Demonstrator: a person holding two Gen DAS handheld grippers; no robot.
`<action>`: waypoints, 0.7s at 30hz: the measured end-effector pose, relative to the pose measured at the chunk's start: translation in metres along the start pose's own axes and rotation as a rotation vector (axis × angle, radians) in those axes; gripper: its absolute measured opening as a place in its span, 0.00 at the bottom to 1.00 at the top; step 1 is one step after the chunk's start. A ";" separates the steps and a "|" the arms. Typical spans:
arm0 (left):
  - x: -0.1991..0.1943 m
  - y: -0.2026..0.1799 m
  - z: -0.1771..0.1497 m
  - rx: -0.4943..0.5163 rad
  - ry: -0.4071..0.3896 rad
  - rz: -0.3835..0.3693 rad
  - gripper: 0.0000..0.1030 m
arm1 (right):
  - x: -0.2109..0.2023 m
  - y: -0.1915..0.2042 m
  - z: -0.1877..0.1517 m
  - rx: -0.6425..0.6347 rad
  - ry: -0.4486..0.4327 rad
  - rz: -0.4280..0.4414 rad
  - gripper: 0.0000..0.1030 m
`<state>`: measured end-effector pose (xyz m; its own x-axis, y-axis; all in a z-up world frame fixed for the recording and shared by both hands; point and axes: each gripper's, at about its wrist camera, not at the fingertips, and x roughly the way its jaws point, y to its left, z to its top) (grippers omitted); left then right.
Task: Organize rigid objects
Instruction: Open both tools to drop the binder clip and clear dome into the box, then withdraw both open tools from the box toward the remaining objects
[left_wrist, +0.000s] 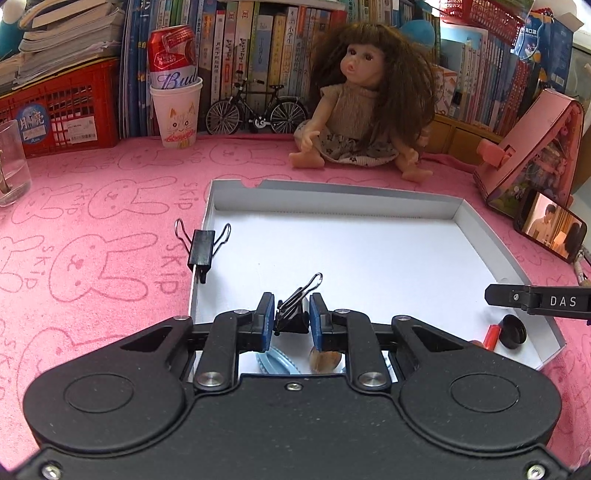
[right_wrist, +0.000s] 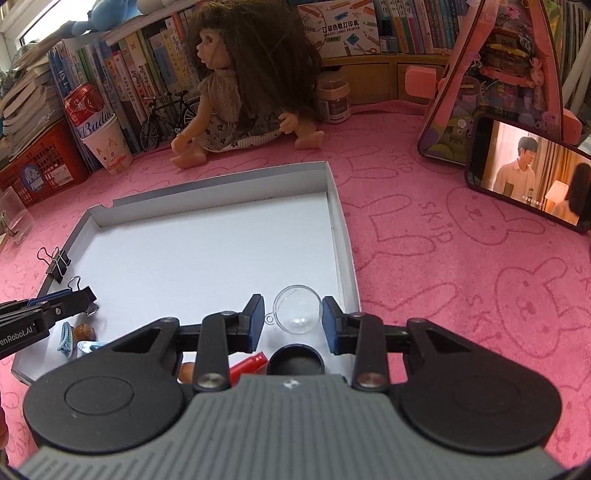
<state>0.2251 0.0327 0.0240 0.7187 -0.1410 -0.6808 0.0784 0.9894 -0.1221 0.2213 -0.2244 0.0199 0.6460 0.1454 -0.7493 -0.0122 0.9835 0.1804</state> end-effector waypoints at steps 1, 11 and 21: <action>0.000 0.000 -0.001 -0.001 0.003 0.000 0.18 | 0.000 0.000 0.000 -0.001 0.003 -0.003 0.38; -0.006 -0.001 -0.005 -0.001 0.005 0.005 0.19 | -0.001 0.003 -0.003 -0.011 0.017 0.003 0.41; -0.030 -0.011 -0.008 0.031 -0.062 -0.014 0.44 | -0.017 0.000 -0.007 -0.002 -0.039 0.049 0.67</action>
<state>0.1973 0.0256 0.0396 0.7588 -0.1538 -0.6329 0.1100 0.9880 -0.1082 0.2051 -0.2262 0.0276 0.6737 0.1896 -0.7142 -0.0464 0.9755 0.2152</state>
